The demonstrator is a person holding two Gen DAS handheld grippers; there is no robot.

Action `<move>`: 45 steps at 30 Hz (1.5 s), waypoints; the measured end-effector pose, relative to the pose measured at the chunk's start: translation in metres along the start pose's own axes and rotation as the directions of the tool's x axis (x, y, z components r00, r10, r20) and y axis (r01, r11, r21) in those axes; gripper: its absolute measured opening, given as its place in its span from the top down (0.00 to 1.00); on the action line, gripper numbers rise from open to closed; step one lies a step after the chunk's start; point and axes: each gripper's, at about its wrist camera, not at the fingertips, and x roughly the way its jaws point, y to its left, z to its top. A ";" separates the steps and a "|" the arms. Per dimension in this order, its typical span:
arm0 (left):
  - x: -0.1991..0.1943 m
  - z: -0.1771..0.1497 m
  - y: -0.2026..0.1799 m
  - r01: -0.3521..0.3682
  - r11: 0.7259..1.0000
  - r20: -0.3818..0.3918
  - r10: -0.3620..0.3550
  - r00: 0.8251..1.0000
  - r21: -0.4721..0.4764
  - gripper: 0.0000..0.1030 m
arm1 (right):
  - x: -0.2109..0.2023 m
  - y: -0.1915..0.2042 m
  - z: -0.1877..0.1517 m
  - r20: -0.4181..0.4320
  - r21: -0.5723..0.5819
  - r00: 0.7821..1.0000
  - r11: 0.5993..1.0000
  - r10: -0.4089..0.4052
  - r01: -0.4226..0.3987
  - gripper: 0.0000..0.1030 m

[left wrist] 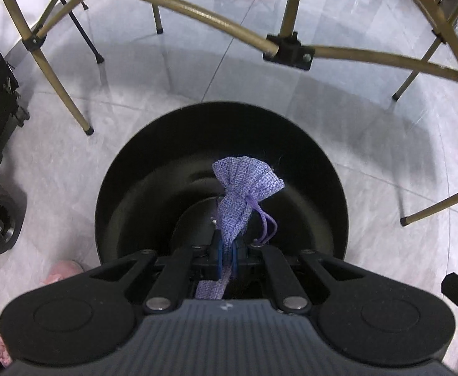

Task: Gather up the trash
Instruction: 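Move the left tool over the black bin and open it to drop the pouch, then grasp the pink-and-cream sponge with the right tool while the left tool returns to the table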

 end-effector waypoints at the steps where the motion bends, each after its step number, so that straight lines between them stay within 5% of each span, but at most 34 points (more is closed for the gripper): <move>1: 0.001 0.000 0.000 -0.002 1.000 -0.006 0.002 1.000 0.000 0.94 | 0.000 0.000 0.000 0.000 -0.001 1.000 1.000 0.001 -0.001 0.00; 5: 0.004 -0.001 0.002 -0.006 1.000 -0.028 0.006 1.000 -0.005 0.92 | -0.001 0.001 0.000 0.001 -0.002 1.000 1.000 0.006 -0.006 0.00; 7: 0.005 -0.001 0.002 -0.013 1.000 -0.036 0.013 0.999 0.001 0.82 | -0.001 0.001 0.000 0.002 -0.001 1.000 1.000 0.006 -0.006 0.00; 9: 0.005 -0.002 0.001 -0.014 1.000 -0.043 0.014 0.999 0.001 0.29 | -0.001 0.001 0.000 0.001 -0.001 1.000 1.000 0.007 -0.007 0.00; 11: 0.003 -0.002 0.000 -0.027 1.000 -0.039 0.027 0.999 0.004 0.00 | -0.001 0.001 0.000 0.001 -0.002 1.000 1.000 0.007 -0.007 0.00; 32: -0.010 -0.008 0.003 -0.027 1.000 -0.028 0.027 0.999 0.015 0.00 | -0.008 0.007 -0.001 0.018 -0.025 1.000 1.000 0.019 -0.018 0.00; 40: -0.043 -0.005 0.009 0.000 1.000 0.093 0.000 0.996 0.006 0.00 | -0.035 0.011 0.006 0.110 -0.042 0.993 0.999 0.040 -0.035 0.00; 45: -0.076 0.000 0.016 0.007 1.000 0.216 -0.008 0.976 0.005 0.00 | -0.061 0.020 0.012 0.219 -0.094 0.973 0.994 0.074 -0.054 0.00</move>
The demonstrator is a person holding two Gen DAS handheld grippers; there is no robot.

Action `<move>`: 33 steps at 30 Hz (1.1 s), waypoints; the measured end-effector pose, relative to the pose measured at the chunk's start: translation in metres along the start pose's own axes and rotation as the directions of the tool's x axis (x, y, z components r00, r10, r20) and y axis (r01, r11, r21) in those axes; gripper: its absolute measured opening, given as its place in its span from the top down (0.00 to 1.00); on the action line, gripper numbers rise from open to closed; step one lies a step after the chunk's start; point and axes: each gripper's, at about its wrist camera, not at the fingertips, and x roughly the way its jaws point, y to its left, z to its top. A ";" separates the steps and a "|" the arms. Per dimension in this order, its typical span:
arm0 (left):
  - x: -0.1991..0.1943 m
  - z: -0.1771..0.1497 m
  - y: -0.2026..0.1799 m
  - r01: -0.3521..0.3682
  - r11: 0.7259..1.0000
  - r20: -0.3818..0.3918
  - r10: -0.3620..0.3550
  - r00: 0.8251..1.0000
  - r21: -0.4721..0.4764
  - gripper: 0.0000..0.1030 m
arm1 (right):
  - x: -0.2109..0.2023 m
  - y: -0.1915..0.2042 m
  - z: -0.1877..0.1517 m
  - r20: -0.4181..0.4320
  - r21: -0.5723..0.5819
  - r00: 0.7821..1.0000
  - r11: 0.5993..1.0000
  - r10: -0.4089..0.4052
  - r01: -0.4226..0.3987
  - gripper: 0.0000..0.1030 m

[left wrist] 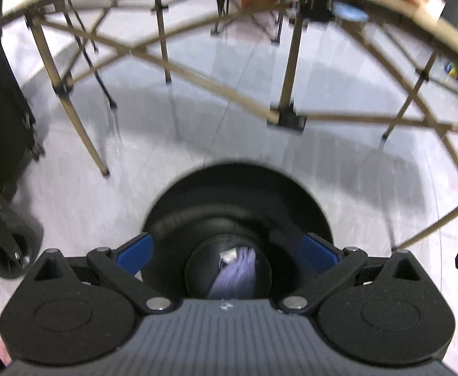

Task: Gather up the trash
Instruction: 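Grasp the pink-and-cream sponge with the right tool while the left tool returns to the table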

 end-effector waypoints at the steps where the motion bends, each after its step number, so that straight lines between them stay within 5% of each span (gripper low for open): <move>1: -0.006 0.002 0.001 0.002 1.000 0.025 -0.002 1.000 0.001 0.00 | -0.005 0.002 0.003 0.028 -0.011 1.000 1.000 0.006 -0.006 0.00; 8: -0.052 0.026 0.004 0.030 0.999 0.224 -0.032 0.974 0.014 0.00 | -0.043 0.019 0.026 0.238 -0.081 0.968 0.995 0.082 -0.065 0.00; 15: -0.075 0.052 0.003 0.051 0.998 0.344 -0.059 0.937 0.031 0.00 | -0.065 0.042 0.052 0.355 -0.130 0.909 0.975 0.217 -0.182 0.00; 24: -0.077 0.086 0.016 0.033 0.999 0.420 -0.040 0.907 0.024 0.00 | -0.051 0.098 0.090 0.449 -0.281 0.877 0.959 0.171 -0.044 0.00; 33: -0.065 0.127 0.027 0.012 1.000 0.470 -0.018 0.882 0.016 0.00 | -0.013 0.151 0.127 0.516 -0.422 0.850 0.895 0.104 0.146 0.00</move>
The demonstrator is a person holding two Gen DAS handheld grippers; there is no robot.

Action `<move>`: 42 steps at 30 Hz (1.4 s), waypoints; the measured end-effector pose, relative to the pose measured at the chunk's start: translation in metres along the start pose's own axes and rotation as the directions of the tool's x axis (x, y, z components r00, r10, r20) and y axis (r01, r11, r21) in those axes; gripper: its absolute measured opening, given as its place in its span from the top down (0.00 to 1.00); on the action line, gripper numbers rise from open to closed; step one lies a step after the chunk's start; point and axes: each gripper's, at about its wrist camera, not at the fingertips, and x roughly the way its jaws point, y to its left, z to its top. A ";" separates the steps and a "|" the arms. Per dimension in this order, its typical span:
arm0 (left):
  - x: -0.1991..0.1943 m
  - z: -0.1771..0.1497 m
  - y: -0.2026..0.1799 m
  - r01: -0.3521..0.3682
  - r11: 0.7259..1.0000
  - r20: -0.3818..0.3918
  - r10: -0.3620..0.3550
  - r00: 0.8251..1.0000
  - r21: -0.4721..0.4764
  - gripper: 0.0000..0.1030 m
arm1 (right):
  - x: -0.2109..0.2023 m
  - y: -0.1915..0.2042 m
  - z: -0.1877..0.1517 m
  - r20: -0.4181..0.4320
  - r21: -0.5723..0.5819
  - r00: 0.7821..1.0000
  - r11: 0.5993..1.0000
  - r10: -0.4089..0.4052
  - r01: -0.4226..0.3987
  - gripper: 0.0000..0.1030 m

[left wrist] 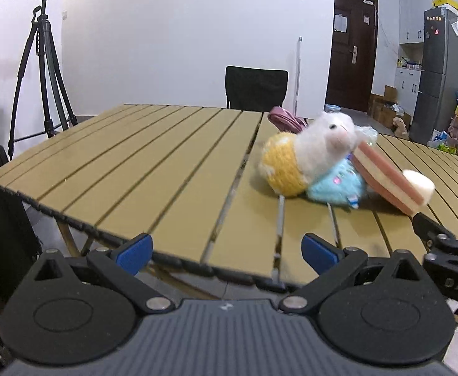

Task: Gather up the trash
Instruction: 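Grasp the pink-and-cream sponge with the right tool while the left tool returns to the table, then lift the sponge with the right tool while the left tool approaches the white plush sheep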

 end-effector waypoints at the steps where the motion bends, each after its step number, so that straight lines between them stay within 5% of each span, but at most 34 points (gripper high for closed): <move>1: 0.003 0.003 0.001 -0.002 1.000 0.004 0.002 1.000 -0.001 0.00 | 0.009 0.005 0.004 -0.007 -0.034 1.000 0.999 -0.013 0.013 0.00; 11: 0.033 0.024 0.009 0.015 0.999 0.007 -0.015 1.000 -0.031 0.00 | 0.075 0.028 0.023 -0.111 -0.197 0.992 0.979 -0.068 0.045 0.02; 17: 0.047 0.028 0.011 0.015 0.999 -0.014 -0.015 1.000 -0.031 0.00 | 0.101 0.045 0.027 -0.152 -0.267 0.986 0.963 -0.067 0.024 0.16; 20: 0.050 0.028 0.013 0.014 0.999 -0.023 -0.015 1.000 -0.041 0.00 | 0.109 0.050 0.025 -0.158 -0.284 0.985 0.959 -0.063 0.016 0.34; 21: 0.050 0.028 0.014 0.015 0.999 -0.026 -0.016 1.000 -0.042 0.00 | 0.108 0.050 0.025 -0.160 -0.281 0.985 0.960 -0.061 0.014 0.49; 28: 0.048 0.026 0.009 0.021 0.999 -0.019 -0.022 1.000 -0.031 0.00 | 0.100 0.043 0.028 -0.125 -0.230 0.990 0.973 -0.060 0.029 0.61; 42: 0.040 0.031 -0.010 0.073 0.997 0.027 -0.073 0.997 -0.001 0.00 | 0.069 -0.008 0.030 -0.085 0.058 0.996 0.998 0.034 -0.029 0.66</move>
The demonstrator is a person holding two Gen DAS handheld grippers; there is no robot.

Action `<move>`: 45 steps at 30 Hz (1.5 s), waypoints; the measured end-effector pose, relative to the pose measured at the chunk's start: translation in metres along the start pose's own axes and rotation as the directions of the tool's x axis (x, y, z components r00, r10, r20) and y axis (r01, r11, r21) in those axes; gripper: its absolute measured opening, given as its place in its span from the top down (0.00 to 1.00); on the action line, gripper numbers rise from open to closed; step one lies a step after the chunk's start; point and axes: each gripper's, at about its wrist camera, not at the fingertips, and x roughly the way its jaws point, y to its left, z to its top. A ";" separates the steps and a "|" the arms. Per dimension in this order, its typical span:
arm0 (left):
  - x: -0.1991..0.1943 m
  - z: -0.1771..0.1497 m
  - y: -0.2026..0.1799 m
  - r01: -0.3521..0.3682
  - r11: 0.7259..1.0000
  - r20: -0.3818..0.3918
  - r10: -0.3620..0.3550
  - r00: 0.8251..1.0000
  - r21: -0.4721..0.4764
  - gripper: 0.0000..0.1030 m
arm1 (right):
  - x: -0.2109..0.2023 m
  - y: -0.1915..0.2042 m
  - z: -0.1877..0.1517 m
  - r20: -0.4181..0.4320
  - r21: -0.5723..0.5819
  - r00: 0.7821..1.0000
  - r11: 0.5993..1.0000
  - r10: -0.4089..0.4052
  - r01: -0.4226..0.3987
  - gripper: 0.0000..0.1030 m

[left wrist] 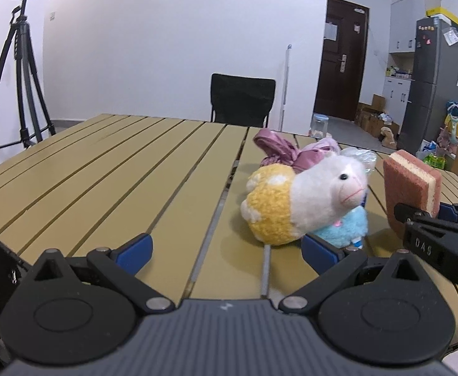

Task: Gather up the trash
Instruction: 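Lift the sponge with the right tool while the left tool approaches the white plush sheep, then close the left tool on the white plush sheep's body while the right tool holds the sponge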

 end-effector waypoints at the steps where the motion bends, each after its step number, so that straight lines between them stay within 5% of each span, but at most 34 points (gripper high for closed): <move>1: 0.000 0.000 -0.003 0.003 1.000 0.006 -0.003 1.000 0.012 0.00 | -0.002 -0.005 0.000 -0.001 0.026 1.000 1.000 0.011 -0.011 0.66; 13: 0.009 0.005 -0.056 0.048 0.983 0.087 -0.064 0.994 0.177 0.00 | -0.014 -0.055 -0.011 0.003 0.231 0.993 0.966 0.114 -0.111 0.66; 18: 0.030 0.010 -0.068 0.069 0.982 0.061 -0.081 0.995 0.178 0.00 | -0.009 -0.073 -0.010 0.015 0.309 0.991 0.942 0.132 -0.130 0.66; 25: 0.055 0.020 -0.060 0.070 0.995 0.024 -0.072 0.997 0.070 0.00 | -0.008 -0.075 -0.015 0.030 0.331 0.989 0.932 0.142 -0.144 0.66; 31: 0.068 0.029 -0.027 0.144 0.986 -0.011 -0.145 0.989 -0.080 0.01 | -0.007 -0.071 -0.016 0.032 0.327 0.987 0.932 0.155 -0.157 0.66; 38: 0.077 0.035 0.001 0.171 0.966 -0.008 -0.176 0.984 -0.192 0.09 | -0.005 -0.068 -0.015 0.036 0.325 0.986 0.931 0.164 -0.167 0.66; 45: 0.088 0.037 0.026 0.112 0.953 -0.044 -0.129 0.991 -0.281 0.26 | -0.003 -0.073 -0.017 0.033 0.330 0.984 0.928 0.173 -0.174 0.66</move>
